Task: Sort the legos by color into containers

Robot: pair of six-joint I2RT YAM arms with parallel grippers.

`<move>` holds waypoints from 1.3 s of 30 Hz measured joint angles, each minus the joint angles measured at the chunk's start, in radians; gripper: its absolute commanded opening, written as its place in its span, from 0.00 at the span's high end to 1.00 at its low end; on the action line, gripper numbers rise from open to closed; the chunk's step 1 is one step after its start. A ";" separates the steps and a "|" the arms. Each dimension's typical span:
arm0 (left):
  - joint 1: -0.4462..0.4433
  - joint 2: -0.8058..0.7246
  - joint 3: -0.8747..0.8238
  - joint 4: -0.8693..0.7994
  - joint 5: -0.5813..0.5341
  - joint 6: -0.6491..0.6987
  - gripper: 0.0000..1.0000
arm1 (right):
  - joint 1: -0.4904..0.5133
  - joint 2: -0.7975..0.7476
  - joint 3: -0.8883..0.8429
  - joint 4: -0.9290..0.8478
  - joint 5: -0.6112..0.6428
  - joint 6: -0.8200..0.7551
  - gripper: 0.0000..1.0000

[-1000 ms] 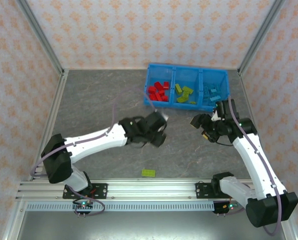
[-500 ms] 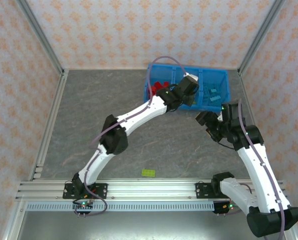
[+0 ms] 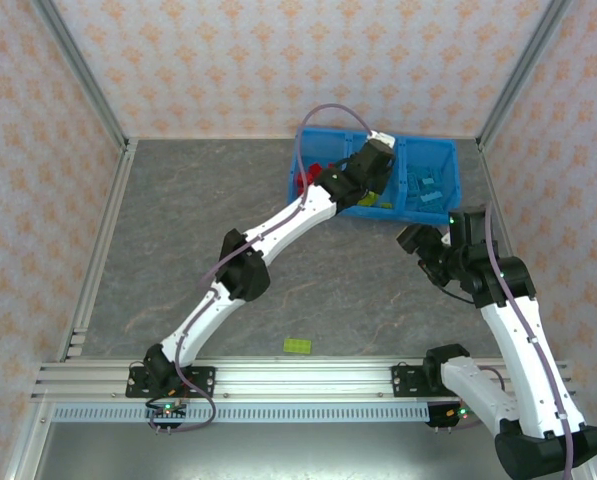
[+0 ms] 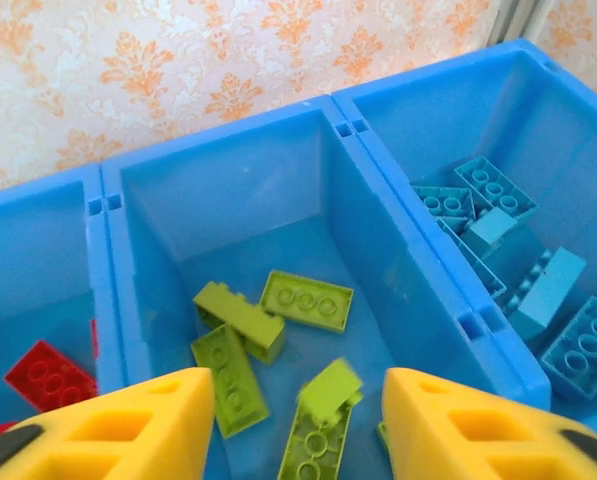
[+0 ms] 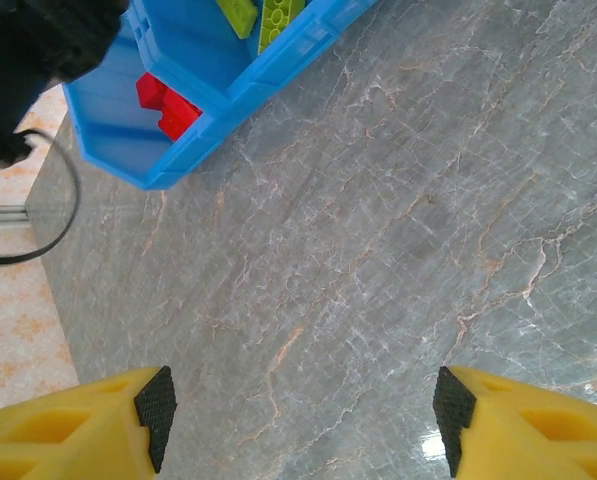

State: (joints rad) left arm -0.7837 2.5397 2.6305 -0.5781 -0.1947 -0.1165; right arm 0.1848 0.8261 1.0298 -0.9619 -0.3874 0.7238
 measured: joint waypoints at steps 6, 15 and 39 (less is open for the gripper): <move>0.003 -0.600 -0.771 0.193 0.026 -0.046 0.58 | 0.007 0.006 0.000 -0.049 0.034 -0.014 0.29; 0.013 -1.418 -1.376 0.289 -0.057 -0.011 0.55 | 0.473 0.154 -0.017 -0.036 0.138 0.106 0.24; 0.049 -1.778 -1.754 -0.143 -0.148 0.205 0.10 | 1.124 1.046 0.211 0.145 0.168 0.358 0.11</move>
State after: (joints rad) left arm -0.7345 0.7616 0.8764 -0.7208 -0.3431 0.0887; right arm 1.3087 1.8725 1.2404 -0.8169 -0.2195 1.0817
